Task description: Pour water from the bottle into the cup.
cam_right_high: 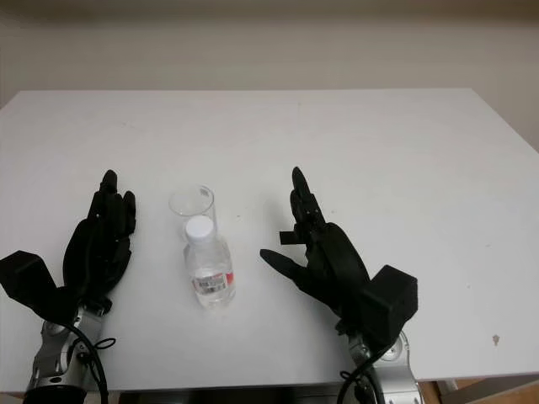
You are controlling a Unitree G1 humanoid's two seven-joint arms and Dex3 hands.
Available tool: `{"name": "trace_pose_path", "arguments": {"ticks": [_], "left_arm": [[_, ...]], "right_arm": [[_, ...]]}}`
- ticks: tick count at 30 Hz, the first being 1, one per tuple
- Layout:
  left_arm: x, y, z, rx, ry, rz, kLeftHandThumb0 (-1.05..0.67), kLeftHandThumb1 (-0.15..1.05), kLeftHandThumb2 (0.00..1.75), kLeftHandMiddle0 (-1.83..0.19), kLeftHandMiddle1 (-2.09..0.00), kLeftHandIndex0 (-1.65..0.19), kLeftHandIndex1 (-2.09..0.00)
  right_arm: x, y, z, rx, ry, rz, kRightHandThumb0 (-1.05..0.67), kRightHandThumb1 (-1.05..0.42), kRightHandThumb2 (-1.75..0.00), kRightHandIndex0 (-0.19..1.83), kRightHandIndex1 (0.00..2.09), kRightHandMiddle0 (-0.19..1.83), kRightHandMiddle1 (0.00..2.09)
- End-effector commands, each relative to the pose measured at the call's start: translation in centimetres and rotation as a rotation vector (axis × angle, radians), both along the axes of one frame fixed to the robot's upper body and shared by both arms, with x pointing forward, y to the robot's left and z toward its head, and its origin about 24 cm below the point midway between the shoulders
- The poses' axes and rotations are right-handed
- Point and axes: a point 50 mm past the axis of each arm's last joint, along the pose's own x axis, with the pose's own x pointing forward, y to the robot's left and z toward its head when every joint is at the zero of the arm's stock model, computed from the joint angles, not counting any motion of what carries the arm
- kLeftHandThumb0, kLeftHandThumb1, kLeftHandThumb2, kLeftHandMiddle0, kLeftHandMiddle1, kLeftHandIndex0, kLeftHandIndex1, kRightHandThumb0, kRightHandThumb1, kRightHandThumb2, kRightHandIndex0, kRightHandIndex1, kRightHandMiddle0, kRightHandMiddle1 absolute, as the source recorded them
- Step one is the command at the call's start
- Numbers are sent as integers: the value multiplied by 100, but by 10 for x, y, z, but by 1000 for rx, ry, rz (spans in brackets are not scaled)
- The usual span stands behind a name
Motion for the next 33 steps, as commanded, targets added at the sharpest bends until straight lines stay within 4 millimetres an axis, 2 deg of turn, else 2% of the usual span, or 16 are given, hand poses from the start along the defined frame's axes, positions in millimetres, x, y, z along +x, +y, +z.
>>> {"name": "trace_pose_path", "arguments": {"ticks": [1,12,21,33], "left_arm": [[-8,-1,-16,-13,68,6,-74,105,47,18,-5,18,-5],[-8,-1,-16,-23,65,7,-74,105,46,18,-6,17,-5],[-8,-3,-15,-17,65,8,-75,105,46,18,-5,17,-5],[-7,0,-13,-10,63,6,-75,105,46,18,-5,17,-5]], "right_arm": [[-3,0,3,-9,-4,27,-103,-97,-5,-19,0,-19,0],[4,5,1,37,32,114,-93,-93,-5,-18,2,-17,2],[15,7,1,51,109,184,-88,-88,-4,-8,8,-7,8],[27,7,4,1,128,181,-86,-85,-5,19,18,13,15]]}}
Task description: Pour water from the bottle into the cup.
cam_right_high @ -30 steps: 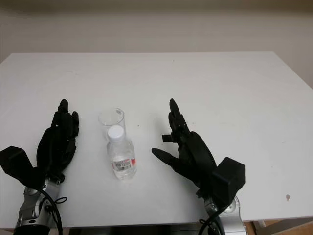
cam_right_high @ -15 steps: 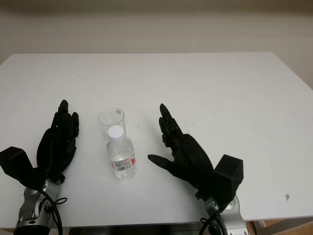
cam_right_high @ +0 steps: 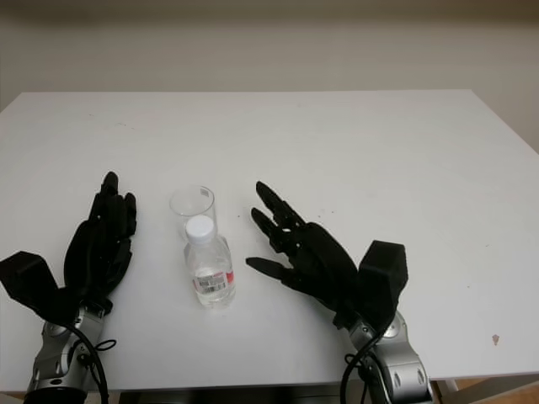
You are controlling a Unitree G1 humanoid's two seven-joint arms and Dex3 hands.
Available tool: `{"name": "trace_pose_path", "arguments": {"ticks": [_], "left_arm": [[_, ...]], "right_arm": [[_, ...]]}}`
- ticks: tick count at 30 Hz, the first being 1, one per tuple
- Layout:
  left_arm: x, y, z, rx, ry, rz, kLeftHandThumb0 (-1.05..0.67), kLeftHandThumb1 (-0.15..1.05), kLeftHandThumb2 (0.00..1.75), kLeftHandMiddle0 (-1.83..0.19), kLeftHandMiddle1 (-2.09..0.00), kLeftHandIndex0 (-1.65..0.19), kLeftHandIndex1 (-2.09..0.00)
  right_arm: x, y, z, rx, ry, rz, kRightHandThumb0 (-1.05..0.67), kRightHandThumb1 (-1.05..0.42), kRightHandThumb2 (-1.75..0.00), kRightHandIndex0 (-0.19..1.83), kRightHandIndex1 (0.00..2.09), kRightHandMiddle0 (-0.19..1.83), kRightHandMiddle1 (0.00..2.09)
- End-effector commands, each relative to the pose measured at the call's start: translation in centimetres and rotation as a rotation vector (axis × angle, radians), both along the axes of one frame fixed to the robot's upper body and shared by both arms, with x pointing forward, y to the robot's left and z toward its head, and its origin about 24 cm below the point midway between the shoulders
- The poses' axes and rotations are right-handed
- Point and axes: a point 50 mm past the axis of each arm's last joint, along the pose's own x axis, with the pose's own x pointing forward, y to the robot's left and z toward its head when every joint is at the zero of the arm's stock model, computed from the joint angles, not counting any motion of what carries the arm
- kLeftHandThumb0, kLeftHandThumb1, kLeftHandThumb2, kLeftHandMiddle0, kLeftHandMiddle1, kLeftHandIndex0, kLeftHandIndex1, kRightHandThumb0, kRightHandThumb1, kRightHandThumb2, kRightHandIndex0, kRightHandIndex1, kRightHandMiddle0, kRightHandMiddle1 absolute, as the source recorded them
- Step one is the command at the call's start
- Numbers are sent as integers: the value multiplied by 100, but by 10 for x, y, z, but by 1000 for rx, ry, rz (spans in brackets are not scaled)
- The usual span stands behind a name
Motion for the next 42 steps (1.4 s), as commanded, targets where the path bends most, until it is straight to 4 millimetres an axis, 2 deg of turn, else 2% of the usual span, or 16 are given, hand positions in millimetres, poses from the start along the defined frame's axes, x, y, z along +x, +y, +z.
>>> {"name": "trace_pose_path", "arguments": {"ticks": [1,11,12,14,16,18,24,42], "left_arm": [[-7,1,-12,-11,56,7,-74,105,46,18,-5,18,-5],[-6,2,-11,-4,53,4,-74,105,48,18,-5,17,-5],[-6,2,-11,-2,52,4,-74,105,47,18,-5,17,-5],[-6,2,-10,2,51,3,-74,105,47,18,-5,17,-5],[-6,3,-10,0,52,2,-74,105,47,18,-5,17,-5],[-6,3,-11,0,51,2,-74,105,48,18,-5,17,-6],[-7,4,-11,1,54,2,-74,105,47,18,-5,17,-5],[-8,4,-11,9,54,13,-76,105,46,16,-6,15,-6]], "right_arm": [[4,-1,3,-17,-15,6,-85,-85,-5,21,18,14,16],[6,-3,1,-37,-28,6,-84,-85,-5,31,24,22,24],[6,-4,1,-39,-27,4,-83,-84,-5,31,27,19,33],[7,-4,1,-41,-26,1,-82,-84,-5,24,46,1,72],[7,-5,1,-48,-21,-2,-82,-83,-5,18,63,-5,89],[7,-6,0,-48,-16,-3,-82,-83,-5,13,76,-7,96],[7,-8,-1,-53,-6,-11,-83,-82,-5,9,94,-7,105],[7,7,-10,-45,0,49,-81,-83,-6,2,103,-11,106]]}}
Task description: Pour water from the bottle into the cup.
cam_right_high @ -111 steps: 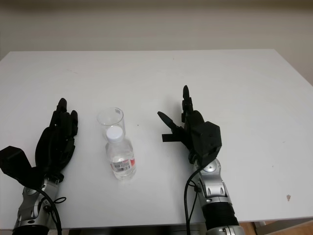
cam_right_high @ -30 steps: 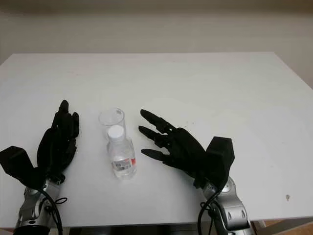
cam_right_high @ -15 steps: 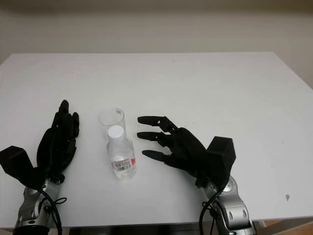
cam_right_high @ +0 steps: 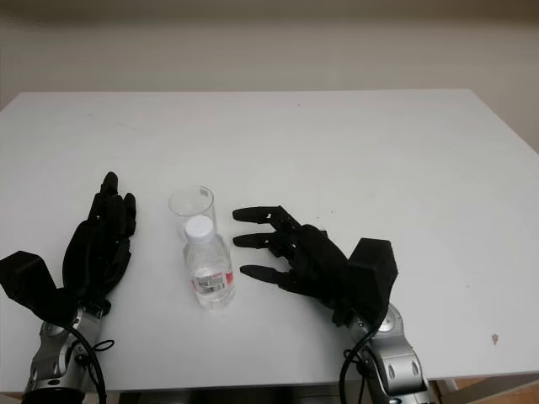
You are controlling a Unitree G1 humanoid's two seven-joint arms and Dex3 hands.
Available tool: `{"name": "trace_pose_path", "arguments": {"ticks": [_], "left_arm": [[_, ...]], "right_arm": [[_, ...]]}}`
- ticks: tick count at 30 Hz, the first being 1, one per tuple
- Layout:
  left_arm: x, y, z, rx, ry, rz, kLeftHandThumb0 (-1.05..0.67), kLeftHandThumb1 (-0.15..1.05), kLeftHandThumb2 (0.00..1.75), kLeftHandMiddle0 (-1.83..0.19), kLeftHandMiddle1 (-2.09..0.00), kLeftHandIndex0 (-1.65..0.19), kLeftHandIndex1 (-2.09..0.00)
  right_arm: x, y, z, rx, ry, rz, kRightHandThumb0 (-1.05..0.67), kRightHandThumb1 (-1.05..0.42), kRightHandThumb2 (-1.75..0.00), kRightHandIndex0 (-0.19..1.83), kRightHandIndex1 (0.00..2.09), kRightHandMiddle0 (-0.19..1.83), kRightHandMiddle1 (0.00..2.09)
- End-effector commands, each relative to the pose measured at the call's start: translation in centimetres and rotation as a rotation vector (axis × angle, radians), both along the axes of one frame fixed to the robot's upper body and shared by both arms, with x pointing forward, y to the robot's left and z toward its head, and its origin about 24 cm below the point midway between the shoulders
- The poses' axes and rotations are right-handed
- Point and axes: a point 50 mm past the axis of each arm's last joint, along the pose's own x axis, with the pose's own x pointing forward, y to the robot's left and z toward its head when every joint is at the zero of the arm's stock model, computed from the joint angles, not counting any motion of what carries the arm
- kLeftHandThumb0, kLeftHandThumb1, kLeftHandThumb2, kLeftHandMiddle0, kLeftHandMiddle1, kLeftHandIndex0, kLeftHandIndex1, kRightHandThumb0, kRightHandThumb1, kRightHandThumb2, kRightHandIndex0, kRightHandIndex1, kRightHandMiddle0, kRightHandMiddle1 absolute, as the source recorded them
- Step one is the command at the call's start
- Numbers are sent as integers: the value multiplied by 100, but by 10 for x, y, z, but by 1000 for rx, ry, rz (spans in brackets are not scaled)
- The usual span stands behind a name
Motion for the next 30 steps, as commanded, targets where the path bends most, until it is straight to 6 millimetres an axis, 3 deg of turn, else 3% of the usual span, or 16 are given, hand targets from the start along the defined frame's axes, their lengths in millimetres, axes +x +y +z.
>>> {"name": "trace_pose_path", "arguments": {"ticks": [1,30], "left_arm": [[-7,2,-12,-7,53,12,-76,105,46,16,-6,15,-6],[-6,-2,-12,-16,48,21,-75,105,46,16,-5,15,-6]], "right_arm": [[4,5,4,6,-29,18,-81,-83,-6,2,103,-11,106],[10,31,-3,-69,-77,133,-81,-81,-5,10,116,-4,115]]}}
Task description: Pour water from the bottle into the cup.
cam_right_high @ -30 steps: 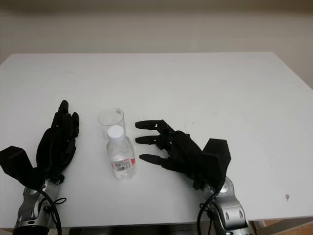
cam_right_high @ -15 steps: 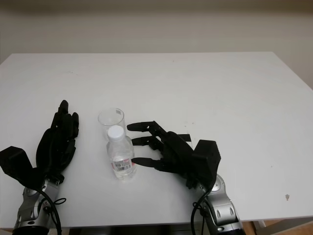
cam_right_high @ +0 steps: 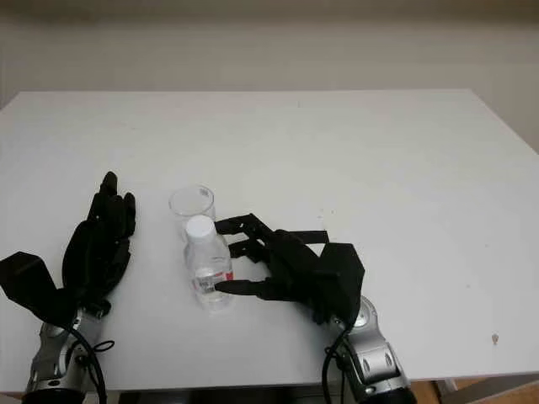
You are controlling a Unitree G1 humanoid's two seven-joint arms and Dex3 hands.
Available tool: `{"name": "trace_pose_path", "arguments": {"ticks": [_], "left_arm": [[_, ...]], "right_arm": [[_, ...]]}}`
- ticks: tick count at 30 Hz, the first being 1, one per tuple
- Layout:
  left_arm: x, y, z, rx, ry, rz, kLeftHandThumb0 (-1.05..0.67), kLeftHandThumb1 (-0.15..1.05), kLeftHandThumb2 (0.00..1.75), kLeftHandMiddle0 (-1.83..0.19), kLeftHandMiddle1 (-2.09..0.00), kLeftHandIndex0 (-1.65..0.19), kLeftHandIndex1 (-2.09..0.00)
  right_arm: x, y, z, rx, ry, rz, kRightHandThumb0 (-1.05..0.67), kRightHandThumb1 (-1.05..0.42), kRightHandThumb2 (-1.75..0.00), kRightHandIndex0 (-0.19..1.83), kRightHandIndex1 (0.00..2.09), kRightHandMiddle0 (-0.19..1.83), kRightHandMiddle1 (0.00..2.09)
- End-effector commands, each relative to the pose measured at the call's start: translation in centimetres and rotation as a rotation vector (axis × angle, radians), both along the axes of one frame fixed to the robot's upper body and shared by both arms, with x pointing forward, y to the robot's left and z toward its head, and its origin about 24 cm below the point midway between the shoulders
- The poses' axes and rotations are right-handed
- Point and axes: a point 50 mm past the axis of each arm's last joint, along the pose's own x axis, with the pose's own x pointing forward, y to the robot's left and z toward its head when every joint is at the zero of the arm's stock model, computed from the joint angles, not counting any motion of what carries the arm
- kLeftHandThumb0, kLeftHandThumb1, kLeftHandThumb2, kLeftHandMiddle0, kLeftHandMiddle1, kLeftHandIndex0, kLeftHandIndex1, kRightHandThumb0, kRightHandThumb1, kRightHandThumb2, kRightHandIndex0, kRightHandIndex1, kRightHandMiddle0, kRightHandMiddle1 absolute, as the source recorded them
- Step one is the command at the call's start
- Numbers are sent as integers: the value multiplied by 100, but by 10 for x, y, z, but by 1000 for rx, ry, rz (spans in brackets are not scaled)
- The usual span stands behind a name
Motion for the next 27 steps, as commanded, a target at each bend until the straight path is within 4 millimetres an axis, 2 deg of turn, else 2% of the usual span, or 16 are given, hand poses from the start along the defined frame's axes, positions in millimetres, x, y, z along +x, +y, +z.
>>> {"name": "trace_pose_path", "arguments": {"ticks": [1,10,27], "left_arm": [[-6,-1,-13,-12,52,11,-75,105,45,15,-6,15,-6],[-5,-2,-12,-15,47,12,-75,105,45,16,-5,15,-5],[-5,-2,-12,-23,43,13,-75,105,44,16,-5,15,-5]], "right_arm": [[3,6,6,6,-19,14,-81,-81,-5,9,116,-4,116],[0,19,5,-2,18,64,-82,-78,-5,7,113,-5,117],[-6,43,3,21,17,138,-86,-79,-5,15,118,-1,121]]}}
